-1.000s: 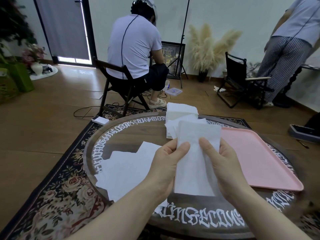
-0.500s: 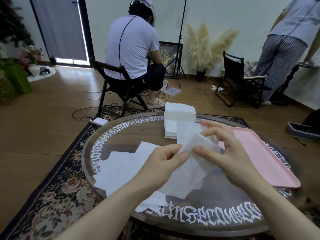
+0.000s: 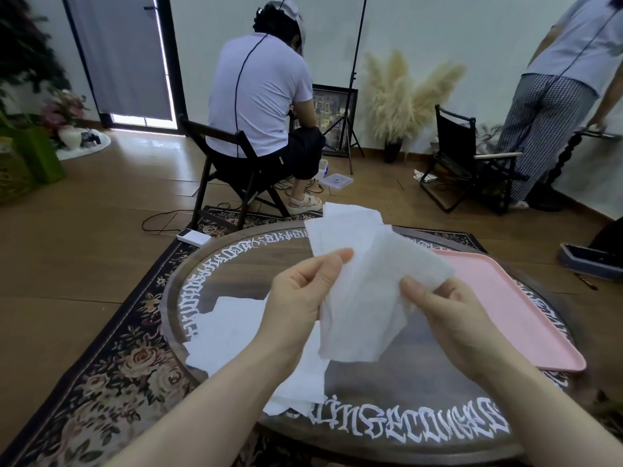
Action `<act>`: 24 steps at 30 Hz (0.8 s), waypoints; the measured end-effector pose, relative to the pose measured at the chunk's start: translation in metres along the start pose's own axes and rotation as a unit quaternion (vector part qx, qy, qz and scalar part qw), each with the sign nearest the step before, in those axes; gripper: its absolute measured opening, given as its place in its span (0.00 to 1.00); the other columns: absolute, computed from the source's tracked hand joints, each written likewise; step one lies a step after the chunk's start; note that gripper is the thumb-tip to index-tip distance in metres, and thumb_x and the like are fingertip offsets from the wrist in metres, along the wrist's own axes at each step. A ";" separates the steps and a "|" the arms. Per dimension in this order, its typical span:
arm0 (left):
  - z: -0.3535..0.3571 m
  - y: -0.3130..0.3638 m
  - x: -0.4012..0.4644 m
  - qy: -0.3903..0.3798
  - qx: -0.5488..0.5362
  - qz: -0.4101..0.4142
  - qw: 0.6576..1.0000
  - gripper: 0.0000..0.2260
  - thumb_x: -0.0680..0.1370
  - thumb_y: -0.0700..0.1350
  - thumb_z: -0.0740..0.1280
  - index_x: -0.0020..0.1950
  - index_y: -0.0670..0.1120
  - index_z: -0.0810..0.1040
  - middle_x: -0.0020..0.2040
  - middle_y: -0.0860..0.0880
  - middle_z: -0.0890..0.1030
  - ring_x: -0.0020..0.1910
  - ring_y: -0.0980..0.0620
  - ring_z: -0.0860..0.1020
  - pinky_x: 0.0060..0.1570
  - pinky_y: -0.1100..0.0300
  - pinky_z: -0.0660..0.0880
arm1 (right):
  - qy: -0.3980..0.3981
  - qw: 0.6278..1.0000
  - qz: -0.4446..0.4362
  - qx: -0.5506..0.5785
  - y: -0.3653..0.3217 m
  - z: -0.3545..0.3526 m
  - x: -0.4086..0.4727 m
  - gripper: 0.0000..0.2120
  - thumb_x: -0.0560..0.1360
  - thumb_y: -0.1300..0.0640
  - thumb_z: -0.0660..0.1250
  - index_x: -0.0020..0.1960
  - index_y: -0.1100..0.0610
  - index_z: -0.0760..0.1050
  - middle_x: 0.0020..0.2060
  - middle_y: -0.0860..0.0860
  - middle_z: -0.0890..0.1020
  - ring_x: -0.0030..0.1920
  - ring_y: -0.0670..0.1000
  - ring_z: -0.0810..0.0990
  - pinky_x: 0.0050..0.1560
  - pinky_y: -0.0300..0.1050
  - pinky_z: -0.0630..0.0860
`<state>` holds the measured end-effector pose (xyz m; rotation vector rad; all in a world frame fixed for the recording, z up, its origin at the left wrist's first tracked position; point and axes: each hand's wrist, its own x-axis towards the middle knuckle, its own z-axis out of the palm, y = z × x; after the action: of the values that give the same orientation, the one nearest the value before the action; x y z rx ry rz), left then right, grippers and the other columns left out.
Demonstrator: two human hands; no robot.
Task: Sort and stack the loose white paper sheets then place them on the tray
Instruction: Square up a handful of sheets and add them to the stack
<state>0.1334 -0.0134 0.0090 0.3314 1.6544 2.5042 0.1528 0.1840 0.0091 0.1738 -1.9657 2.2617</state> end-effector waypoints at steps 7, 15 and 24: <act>-0.003 0.002 0.002 0.007 0.008 0.069 0.998 0.24 0.77 0.30 0.66 0.64 0.57 0.73 0.51 0.50 0.86 0.50 0.54 0.84 0.46 0.62 0.80 | 0.019 0.998 0.023 0.050 0.003 -0.009 0.002 0.14 0.70 0.57 0.69 0.54 0.56 0.84 0.54 0.56 0.85 0.52 0.54 0.85 0.49 0.44 0.82; 0.002 0.000 0.000 0.005 0.022 0.076 0.997 0.17 0.77 0.34 0.67 0.60 0.53 0.78 0.49 0.50 0.86 0.48 0.54 0.84 0.45 0.62 0.80 | 0.037 0.999 0.013 -0.020 0.003 0.012 -0.008 0.24 0.66 0.50 0.72 0.60 0.59 0.78 0.51 0.54 0.86 0.49 0.54 0.86 0.43 0.41 0.82; 0.002 0.001 0.003 0.110 0.049 0.055 0.991 0.04 0.75 0.44 0.72 0.46 0.45 0.86 0.45 0.46 0.86 0.43 0.52 0.81 0.52 0.52 0.77 | 0.086 0.990 -0.096 -0.061 0.001 0.019 -0.013 0.10 0.67 0.49 0.72 0.48 0.43 0.84 0.46 0.48 0.87 0.45 0.47 0.85 0.40 0.37 0.80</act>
<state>0.1309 -0.0111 0.0110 0.1642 1.8953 2.6266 0.1657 0.1651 0.0085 0.1440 -1.9024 1.9620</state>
